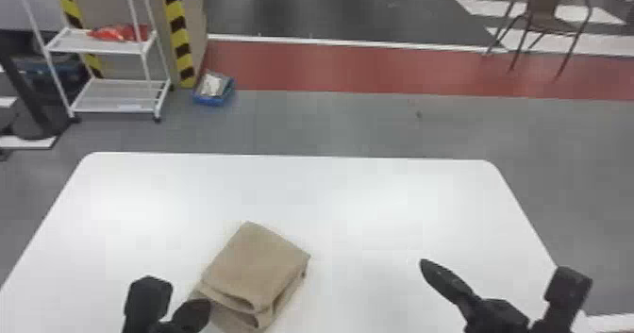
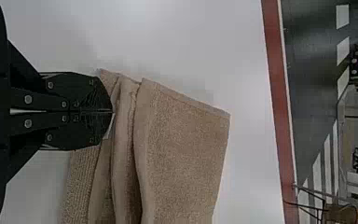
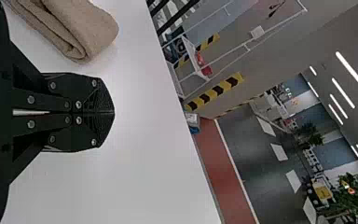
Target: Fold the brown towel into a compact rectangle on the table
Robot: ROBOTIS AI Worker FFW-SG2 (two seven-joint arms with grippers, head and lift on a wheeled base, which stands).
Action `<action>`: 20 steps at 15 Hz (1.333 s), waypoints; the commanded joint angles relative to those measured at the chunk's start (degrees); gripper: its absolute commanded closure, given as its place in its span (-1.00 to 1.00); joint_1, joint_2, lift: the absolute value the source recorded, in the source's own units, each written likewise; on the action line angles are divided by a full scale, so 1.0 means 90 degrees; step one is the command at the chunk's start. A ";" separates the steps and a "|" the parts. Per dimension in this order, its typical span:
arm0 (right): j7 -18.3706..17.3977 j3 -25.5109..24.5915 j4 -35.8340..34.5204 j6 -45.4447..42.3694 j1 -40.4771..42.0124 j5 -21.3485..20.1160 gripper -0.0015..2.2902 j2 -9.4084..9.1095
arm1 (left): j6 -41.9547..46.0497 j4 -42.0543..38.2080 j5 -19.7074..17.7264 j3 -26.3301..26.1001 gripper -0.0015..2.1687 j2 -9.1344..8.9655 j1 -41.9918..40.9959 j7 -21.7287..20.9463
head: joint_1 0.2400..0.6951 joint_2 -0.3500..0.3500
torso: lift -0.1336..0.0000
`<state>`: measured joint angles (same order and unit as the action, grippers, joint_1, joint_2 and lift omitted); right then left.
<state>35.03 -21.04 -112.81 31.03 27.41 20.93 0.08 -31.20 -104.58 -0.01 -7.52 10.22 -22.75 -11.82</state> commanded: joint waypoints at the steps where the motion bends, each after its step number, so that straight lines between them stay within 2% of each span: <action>1: 0.0034 -0.0045 0.0142 -0.0014 -0.0067 0.0028 0.24 0.0001 | 0.0033 -0.0001 -0.0116 -0.0043 0.50 -0.0052 -0.0041 0.0005 | 1.00 -0.38 | 1.00; 9: 0.0063 -0.0143 0.0289 -0.0014 -0.0194 0.0068 0.24 0.0001 | 0.0033 -0.0342 -0.0331 -0.0356 0.50 -0.0101 -0.0265 0.0025 | 1.00 -0.59 | 1.00; 12: 0.0063 -0.0152 0.0377 -0.0014 -0.0282 0.0077 0.24 -0.0008 | 0.0053 -0.0450 -0.0546 -0.0414 0.50 -0.0111 -0.0333 0.0025 | 1.00 -0.65 | 1.00; 15: 0.0102 -0.0162 0.0347 -0.0014 -0.0282 0.0107 0.24 -0.0014 | 0.0444 -0.0508 -0.0556 -0.0326 0.50 -0.0101 -0.0353 0.0054 | 1.00 -0.70 | 1.00; 16: 0.0112 -0.0172 0.0347 -0.0014 -0.0272 0.0107 0.24 -0.0014 | 0.0912 -0.0411 -0.0468 -0.0258 0.50 -0.0101 -0.0304 0.0093 | 1.00 -0.69 | 1.00; 20: 0.0132 -0.0230 0.0308 0.0006 -0.0224 0.0126 0.24 -0.0014 | 0.1537 0.0673 -0.0351 -0.0209 0.50 -0.0111 0.0350 0.0122 | 1.00 -0.57 | 1.00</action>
<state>36.16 -22.84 -109.93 30.96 25.24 21.95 0.00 -19.75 -102.39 -3.29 -9.20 9.30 -21.73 -10.78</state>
